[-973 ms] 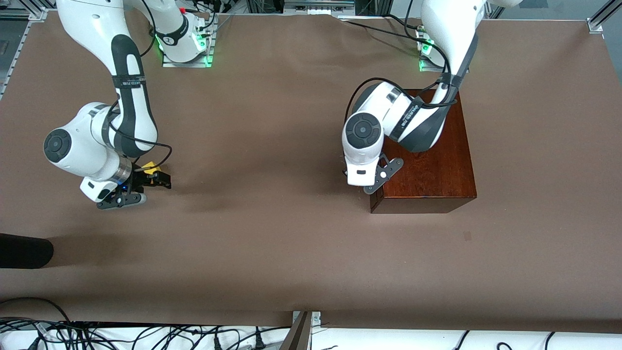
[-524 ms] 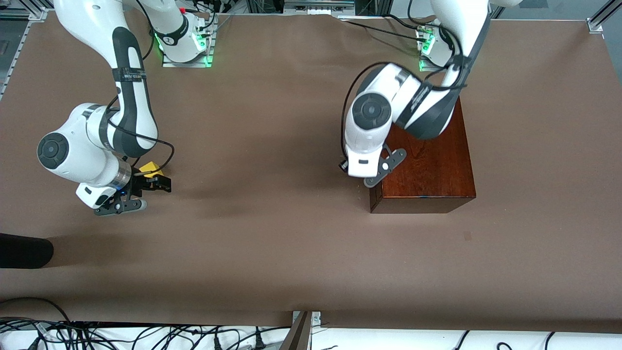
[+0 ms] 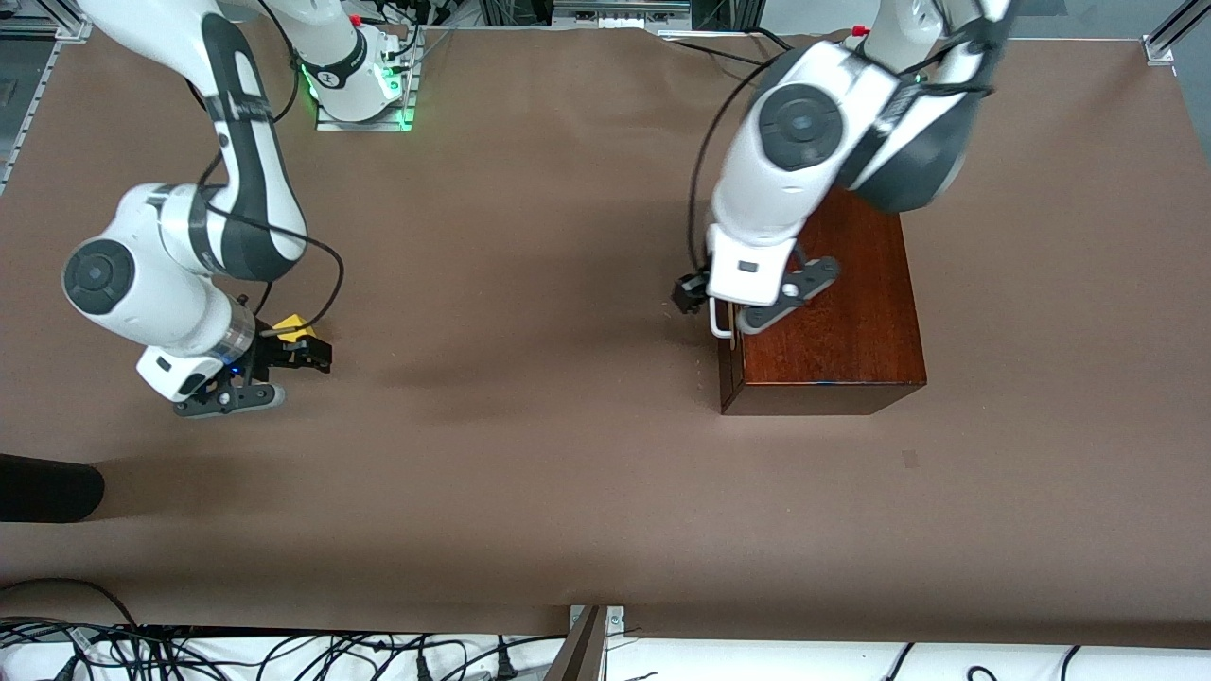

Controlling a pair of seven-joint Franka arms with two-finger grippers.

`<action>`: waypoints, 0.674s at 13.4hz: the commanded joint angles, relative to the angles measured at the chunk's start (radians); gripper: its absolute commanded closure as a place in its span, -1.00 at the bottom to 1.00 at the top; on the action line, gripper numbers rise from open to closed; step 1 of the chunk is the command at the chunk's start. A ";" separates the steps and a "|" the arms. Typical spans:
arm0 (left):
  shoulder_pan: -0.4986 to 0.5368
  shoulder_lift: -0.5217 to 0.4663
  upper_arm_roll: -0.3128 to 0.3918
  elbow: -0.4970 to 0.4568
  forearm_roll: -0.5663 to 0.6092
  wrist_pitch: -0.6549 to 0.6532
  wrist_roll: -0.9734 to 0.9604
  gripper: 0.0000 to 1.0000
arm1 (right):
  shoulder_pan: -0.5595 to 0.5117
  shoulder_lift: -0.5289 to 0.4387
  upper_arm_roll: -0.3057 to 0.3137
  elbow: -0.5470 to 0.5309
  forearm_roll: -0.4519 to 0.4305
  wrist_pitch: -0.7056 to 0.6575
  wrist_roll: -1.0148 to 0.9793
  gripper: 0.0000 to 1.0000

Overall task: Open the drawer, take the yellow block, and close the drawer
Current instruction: 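Push the drawer shut with the left gripper while the right gripper holds the cube, then open the right gripper to set the yellow cube on the table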

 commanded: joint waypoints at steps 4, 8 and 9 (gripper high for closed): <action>0.154 -0.164 0.009 -0.049 -0.029 -0.146 0.398 -1.00 | -0.257 -0.215 0.230 -0.012 -0.136 -0.150 0.095 -1.00; 0.186 -0.235 0.089 -0.081 -0.029 -0.197 0.667 -1.00 | -0.329 -0.318 0.272 0.013 -0.145 -0.286 0.095 -1.00; 0.194 -0.253 0.107 -0.101 -0.028 -0.198 0.766 -1.00 | -0.337 -0.332 0.279 0.036 -0.150 -0.332 0.098 -1.00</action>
